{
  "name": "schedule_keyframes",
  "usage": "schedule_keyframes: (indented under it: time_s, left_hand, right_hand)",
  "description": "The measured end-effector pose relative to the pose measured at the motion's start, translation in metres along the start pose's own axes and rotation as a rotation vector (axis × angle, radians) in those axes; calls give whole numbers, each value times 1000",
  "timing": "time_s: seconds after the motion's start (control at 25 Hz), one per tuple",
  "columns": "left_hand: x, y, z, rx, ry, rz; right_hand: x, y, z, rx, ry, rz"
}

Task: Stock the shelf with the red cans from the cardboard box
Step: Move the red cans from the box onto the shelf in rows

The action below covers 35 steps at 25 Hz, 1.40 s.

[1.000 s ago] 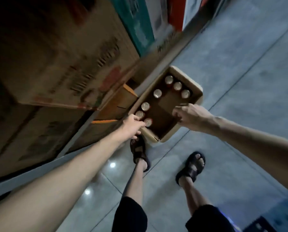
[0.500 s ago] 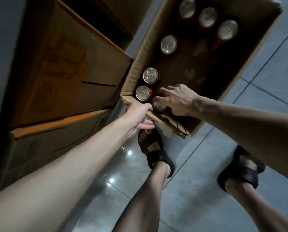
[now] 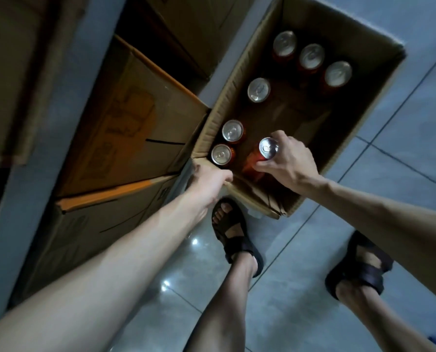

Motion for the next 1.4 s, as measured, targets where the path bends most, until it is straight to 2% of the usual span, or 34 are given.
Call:
schedule_keyframes:
  time_s: [0.08,0.16,0.24,0.32,0.6,0.68,0.8,0.88,1.0,1.12,1.2,1.28,1.4]
  left_hand:
    - [30,21,2,-158,45,-150]
    - [77,54,-4,-254,-42,-387]
    - [130,91,-2,-342,-73,-564]
    - [191,125,16,-375,-42,-665]
    - [403,197,92,-260,-70,-740]
    - [464,204,114,-172,-89,-738]
    - [547,203,140,-58,-33,-746]
    - [599,197,158,-49,77,-776]
    - [659,178,184,-71,337,-770]
    - [693,160,198,-29,599,-808]
    - [704,150,211,31,642,-802]
    - [707,142,233,114,517,-809]
    - [706,130,260,258,147,-861]
  right_hand:
    - [25,-9,38,-340,-14,-40]
    - [56,-32,83,-592,-57,-16]
    - [90,-64,131,-697,-103,27]
    - [128,-109,177,-733,-140,84]
    - [267,-268,333,-588,-244,311]
    - [309,-318,364,-540,-268,377]
    - [371,-388,399,-425,-282,468]
    - [409,-428,415,-360,-362,500]
    - [455,-479,421,-288,-460,481]
    - [482,-522,413,-161,-413,521]
    - [494,-550,408,-150,-401,537]
    - [499,-575,407,-86,-401,592]
    - [502,-598,405,64,-404,670]
Point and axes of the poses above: each hand's wrist, its own x-axis away from the middle knuckle, its own z-axis out of the back of the hand, y = z × x, the point moved 5 cm from there along -x, towards the middle knuckle, and after that the axes turned 9 degrees about -y, right-handed, at the moved point
